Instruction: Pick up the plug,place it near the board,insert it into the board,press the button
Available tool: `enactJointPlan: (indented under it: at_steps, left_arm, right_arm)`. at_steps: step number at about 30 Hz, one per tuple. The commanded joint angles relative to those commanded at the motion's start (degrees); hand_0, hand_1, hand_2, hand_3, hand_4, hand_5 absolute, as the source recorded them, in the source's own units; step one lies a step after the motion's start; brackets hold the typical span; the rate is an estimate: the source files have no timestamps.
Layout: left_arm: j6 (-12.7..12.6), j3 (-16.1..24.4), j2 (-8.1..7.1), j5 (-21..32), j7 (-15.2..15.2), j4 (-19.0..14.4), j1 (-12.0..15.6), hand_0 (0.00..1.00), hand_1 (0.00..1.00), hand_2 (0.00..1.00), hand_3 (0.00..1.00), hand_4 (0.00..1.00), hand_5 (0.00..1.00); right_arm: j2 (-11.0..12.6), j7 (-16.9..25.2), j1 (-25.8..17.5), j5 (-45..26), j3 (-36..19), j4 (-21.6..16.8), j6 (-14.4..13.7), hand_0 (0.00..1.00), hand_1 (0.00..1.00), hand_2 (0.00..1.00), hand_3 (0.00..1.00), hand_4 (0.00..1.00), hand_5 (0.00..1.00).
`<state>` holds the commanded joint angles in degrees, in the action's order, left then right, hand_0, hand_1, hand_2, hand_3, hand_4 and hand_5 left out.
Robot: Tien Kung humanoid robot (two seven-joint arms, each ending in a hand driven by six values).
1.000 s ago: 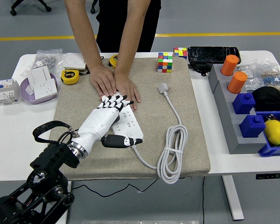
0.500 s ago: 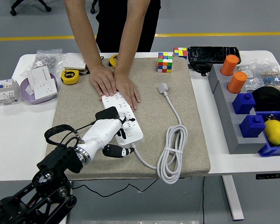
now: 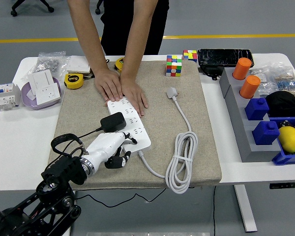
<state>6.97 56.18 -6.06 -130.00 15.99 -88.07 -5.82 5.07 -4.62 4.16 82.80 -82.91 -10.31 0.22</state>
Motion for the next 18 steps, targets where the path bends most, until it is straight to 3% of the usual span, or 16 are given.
enactJointPlan:
  at_steps: [18]
  left_arm:
    - [-0.75,0.43,1.59,0.00,-0.26,1.82,0.17,0.171,0.024,0.146,0.742,0.586,0.002]
  right_arm:
    - [-0.01,-0.02,-0.16,0.09,0.20,0.00,0.00,0.880,0.728,0.719,0.721,0.998,0.677]
